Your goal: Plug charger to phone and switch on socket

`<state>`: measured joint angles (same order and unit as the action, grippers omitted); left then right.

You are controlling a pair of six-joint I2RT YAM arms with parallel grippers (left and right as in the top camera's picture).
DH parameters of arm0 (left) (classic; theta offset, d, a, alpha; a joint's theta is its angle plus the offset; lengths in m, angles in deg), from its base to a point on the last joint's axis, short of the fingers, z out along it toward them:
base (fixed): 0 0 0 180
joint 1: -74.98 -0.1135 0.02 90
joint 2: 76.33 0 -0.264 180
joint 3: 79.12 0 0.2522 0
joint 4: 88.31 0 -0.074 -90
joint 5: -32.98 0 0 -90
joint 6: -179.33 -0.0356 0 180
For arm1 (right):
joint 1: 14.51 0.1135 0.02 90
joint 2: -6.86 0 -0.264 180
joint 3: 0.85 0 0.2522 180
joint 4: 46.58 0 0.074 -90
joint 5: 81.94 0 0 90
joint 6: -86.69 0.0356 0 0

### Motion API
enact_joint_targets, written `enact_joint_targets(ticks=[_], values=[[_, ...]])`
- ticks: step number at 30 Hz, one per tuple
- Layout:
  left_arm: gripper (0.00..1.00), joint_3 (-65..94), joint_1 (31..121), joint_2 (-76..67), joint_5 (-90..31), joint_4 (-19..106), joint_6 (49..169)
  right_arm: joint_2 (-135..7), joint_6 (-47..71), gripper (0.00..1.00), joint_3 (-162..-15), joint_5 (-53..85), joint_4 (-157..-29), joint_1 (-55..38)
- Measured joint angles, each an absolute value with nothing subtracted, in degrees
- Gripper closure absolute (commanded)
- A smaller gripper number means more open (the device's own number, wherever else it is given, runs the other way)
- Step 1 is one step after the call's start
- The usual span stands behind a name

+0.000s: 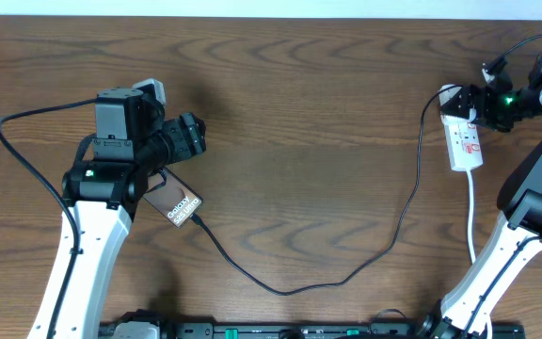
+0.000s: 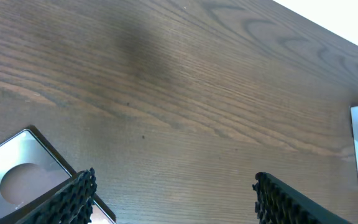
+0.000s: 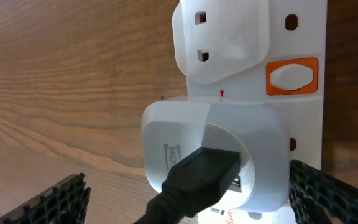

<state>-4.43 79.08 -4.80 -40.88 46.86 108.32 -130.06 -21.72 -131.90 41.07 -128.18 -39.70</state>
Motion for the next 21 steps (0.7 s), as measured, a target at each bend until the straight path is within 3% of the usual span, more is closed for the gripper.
enact_joint_targets(ticks=[21], values=[[0.20, -4.4, 79.1, -4.8, -40.9, 46.8, 108.3, -130.1, -17.3, 0.01, -132.3, 40.4, -131.0, -39.7]])
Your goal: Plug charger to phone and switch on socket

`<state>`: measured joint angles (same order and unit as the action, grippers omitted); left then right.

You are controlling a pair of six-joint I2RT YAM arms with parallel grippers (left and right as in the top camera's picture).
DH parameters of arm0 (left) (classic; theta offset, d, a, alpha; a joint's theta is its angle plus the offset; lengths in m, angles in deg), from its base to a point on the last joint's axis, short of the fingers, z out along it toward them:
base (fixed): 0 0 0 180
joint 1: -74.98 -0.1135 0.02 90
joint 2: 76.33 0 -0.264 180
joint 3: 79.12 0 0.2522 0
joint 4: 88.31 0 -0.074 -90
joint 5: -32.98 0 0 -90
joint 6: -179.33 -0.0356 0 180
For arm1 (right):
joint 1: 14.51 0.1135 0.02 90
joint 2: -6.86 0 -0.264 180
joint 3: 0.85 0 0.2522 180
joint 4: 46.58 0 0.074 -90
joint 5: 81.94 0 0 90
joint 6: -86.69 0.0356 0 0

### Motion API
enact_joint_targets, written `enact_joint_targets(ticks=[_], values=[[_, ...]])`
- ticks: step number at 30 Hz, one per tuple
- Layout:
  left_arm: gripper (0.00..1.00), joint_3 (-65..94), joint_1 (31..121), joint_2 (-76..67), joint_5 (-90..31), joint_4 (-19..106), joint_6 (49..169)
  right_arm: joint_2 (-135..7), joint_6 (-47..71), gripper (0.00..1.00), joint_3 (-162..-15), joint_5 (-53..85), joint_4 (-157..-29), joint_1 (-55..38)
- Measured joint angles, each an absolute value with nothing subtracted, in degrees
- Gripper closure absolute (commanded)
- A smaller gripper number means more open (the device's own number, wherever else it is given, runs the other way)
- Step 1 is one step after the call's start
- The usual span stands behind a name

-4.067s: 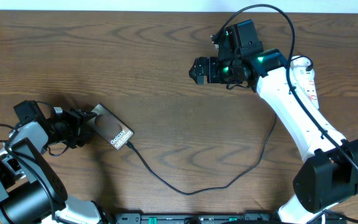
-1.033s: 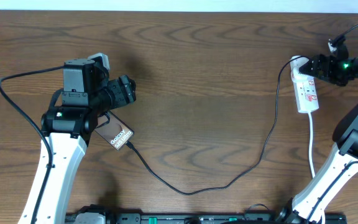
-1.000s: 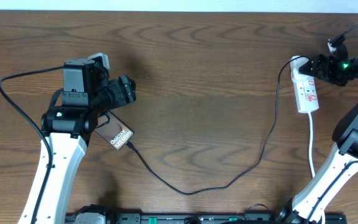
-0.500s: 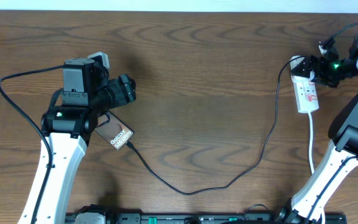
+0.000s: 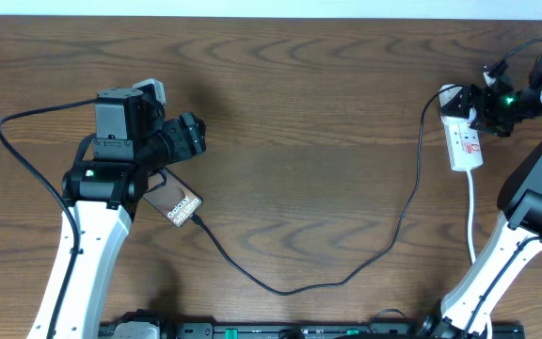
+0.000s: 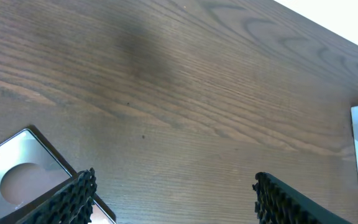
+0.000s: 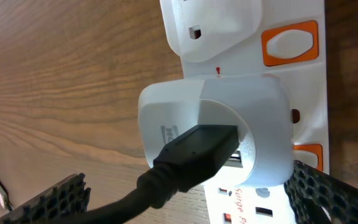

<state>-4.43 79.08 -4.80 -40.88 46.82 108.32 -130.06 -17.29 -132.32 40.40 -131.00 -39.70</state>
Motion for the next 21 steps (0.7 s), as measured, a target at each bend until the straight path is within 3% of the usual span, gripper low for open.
enact_joint_targets(ticks=[21], values=[[0.20, -4.4, 79.1, -4.8, -40.9, 45.9, 108.3, -129.5, -17.1, 0.01, -130.7, 41.3, -128.5, -39.3]])
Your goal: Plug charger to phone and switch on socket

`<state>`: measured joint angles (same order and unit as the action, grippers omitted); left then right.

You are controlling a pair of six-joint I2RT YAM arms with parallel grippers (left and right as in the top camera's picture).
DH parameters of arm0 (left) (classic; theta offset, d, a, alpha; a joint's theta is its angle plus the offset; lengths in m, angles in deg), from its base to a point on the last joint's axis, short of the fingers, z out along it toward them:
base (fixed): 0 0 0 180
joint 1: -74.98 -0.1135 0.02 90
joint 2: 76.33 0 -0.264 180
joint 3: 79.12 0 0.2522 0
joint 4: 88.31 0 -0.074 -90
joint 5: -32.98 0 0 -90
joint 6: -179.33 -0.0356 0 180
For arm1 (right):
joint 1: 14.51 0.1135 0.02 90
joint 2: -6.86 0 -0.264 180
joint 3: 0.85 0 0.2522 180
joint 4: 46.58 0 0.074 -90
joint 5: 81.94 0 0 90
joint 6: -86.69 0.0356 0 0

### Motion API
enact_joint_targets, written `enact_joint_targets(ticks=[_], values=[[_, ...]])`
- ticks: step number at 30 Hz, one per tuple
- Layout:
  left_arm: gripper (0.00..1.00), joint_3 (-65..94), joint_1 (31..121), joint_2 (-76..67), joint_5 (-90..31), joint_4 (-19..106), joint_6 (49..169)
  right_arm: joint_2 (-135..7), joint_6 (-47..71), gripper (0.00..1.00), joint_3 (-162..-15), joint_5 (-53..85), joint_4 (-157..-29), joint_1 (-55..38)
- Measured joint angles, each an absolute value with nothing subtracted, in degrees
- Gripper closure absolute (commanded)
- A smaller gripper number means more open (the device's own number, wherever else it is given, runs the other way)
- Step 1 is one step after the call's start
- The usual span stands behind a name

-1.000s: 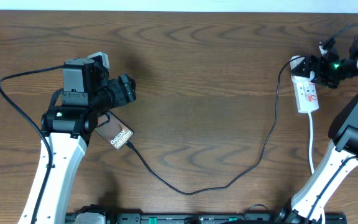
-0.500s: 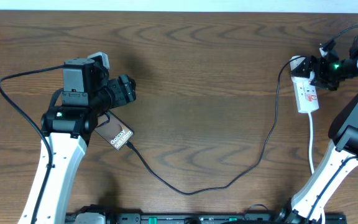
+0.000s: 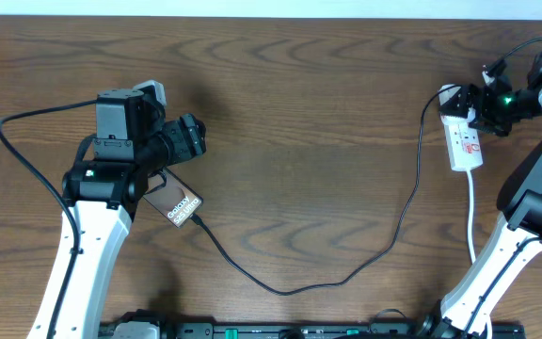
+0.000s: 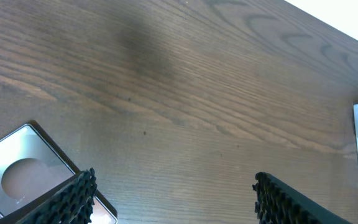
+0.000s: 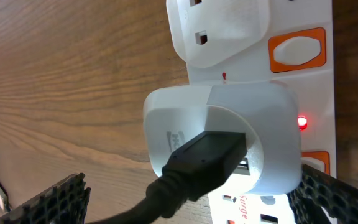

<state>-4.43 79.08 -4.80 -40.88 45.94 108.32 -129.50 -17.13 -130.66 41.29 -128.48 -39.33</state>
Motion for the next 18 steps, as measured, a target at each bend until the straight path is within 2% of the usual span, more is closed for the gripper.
enact_joint_targets(ticks=[8, 18], values=[[0.20, -4.4, 79.1, -4.8, -40.9, 46.0, 108.3, -129.4, -16.7, 0.01, -130.4, 41.8, -128.4, -39.4], [0.20, -4.4, 79.1, -4.8, -40.9, 46.0, 108.3, -128.6, -7.8, 0.01, -130.4, 37.1, -128.2, -38.7]])
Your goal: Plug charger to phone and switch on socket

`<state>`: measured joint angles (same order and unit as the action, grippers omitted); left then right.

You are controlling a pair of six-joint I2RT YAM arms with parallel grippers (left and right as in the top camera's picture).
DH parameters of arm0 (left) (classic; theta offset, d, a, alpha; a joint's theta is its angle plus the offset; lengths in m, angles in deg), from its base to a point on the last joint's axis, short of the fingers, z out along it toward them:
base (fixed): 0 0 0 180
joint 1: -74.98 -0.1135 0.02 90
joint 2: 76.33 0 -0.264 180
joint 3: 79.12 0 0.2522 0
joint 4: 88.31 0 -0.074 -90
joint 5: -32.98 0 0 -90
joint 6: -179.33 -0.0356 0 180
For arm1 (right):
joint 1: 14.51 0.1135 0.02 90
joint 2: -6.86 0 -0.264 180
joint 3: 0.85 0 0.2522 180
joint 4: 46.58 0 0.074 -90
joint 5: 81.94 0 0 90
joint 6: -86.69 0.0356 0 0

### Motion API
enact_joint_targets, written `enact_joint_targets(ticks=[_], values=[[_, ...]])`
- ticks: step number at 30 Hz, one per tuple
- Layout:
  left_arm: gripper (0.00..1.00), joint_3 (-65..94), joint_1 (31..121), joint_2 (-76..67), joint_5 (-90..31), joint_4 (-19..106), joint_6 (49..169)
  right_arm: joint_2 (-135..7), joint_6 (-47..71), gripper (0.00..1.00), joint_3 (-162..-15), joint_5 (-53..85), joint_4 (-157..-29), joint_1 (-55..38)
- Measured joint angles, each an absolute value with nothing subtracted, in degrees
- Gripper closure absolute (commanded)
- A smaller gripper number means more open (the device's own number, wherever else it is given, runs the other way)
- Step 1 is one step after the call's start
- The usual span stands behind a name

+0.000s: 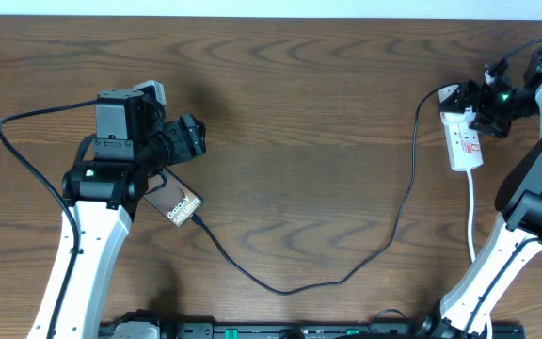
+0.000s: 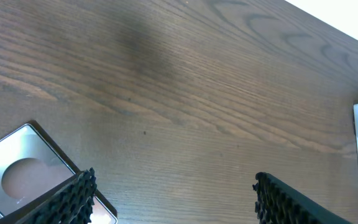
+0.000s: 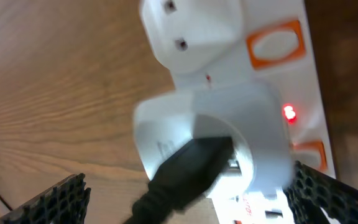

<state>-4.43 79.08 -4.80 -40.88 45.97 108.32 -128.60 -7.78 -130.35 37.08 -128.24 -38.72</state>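
The phone (image 1: 173,201), with a Galaxy label, lies under my left arm, and the black cable (image 1: 346,275) meets its lower end. The cable runs right to a white charger (image 3: 211,134) plugged into the white power strip (image 1: 465,143). A red light (image 3: 288,112) glows on the strip beside the charger, between two orange switches (image 3: 275,42). My right gripper (image 3: 191,199) hovers open over the charger, its fingers on either side; this view is blurred. My left gripper (image 2: 179,199) is open and holds nothing, with the phone (image 2: 23,163) just left of it.
The brown wooden table (image 1: 299,113) carries only the phone, cable and strip. The strip's white lead (image 1: 471,212) runs toward the right arm's base. The table's far edge (image 2: 353,37) shows at top right in the left wrist view.
The right wrist view has shifted and gone blurred, so my right gripper has moved a little over the strip. The red light stays lit. The left arm and phone are unchanged.
At first my right gripper was open over the charger and no light showed on the strip. Then its view had shifted toward the lower orange switch. After that the red light was on, and it is lit now. The left arm stayed beside the phone throughout.
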Motion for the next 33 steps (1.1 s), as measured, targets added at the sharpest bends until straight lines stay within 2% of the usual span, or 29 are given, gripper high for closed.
enact_joint_targets(ticks=[8, 22, 33], values=[[0.20, -4.4, 79.1, -4.8, -40.9, 45.9, 108.3, -123.8, -2.6, 0.01, -128.0, 28.4, -132.3, -40.4], [0.19, -4.4, 79.1, -4.8, -40.9, 45.1, 108.3, -91.2, 2.3, 0.01, -128.3, 26.4, -139.2, -40.7], [0.19, -4.4, 79.1, -4.8, -40.9, 45.1, 108.3, -86.6, 2.8, 0.01, -128.3, 26.4, -139.2, -40.7]])
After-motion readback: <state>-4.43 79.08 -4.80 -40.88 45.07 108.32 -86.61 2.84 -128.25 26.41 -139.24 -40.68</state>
